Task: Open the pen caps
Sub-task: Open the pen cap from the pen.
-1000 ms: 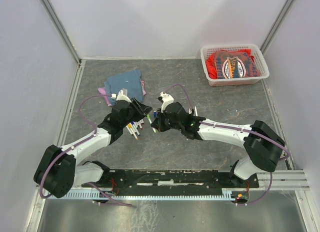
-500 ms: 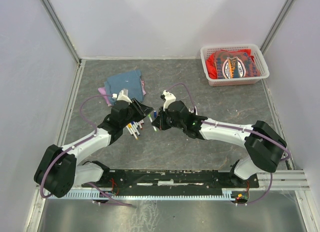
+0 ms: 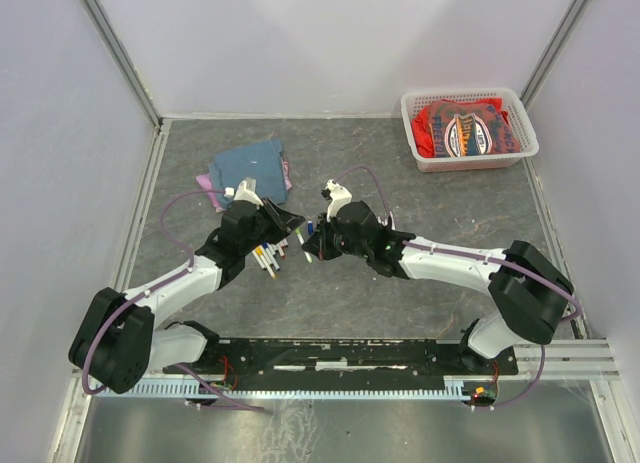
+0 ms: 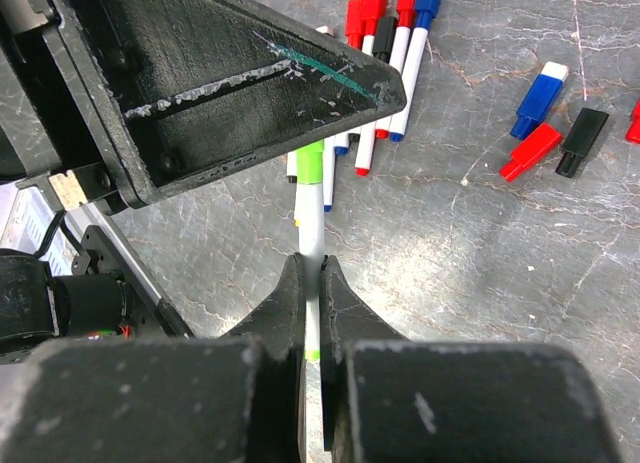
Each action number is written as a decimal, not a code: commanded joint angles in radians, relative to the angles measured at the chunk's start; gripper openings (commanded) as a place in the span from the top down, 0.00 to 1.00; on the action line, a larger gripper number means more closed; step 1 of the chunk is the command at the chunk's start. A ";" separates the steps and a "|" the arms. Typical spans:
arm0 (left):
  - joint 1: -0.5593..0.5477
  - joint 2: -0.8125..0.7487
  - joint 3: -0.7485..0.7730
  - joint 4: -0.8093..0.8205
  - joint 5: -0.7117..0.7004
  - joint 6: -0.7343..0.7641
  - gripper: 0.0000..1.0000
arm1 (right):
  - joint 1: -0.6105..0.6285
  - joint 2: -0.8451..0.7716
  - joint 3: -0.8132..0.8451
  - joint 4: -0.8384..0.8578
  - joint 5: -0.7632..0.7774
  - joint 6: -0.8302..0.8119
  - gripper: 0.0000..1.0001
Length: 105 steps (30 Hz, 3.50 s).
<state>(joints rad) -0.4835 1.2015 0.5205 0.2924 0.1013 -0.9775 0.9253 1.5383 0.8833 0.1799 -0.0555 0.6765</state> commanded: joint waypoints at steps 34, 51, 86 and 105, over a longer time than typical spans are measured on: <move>0.007 0.034 -0.021 0.222 0.138 -0.101 0.97 | -0.031 0.032 0.028 0.122 -0.129 0.073 0.70; 0.000 0.041 0.042 0.087 0.028 -0.112 0.97 | -0.034 0.089 0.127 -0.061 -0.054 -0.031 0.99; -0.114 0.098 0.183 -0.111 -0.384 -0.076 0.97 | 0.006 0.051 0.058 -0.211 0.332 -0.158 0.99; -0.172 0.148 0.167 -0.016 -0.479 -0.159 0.97 | 0.052 -0.013 -0.018 -0.139 0.327 -0.142 0.99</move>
<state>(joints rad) -0.6506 1.3552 0.6941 0.1501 -0.3508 -1.1137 0.9730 1.5963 0.8783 -0.0154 0.3088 0.5190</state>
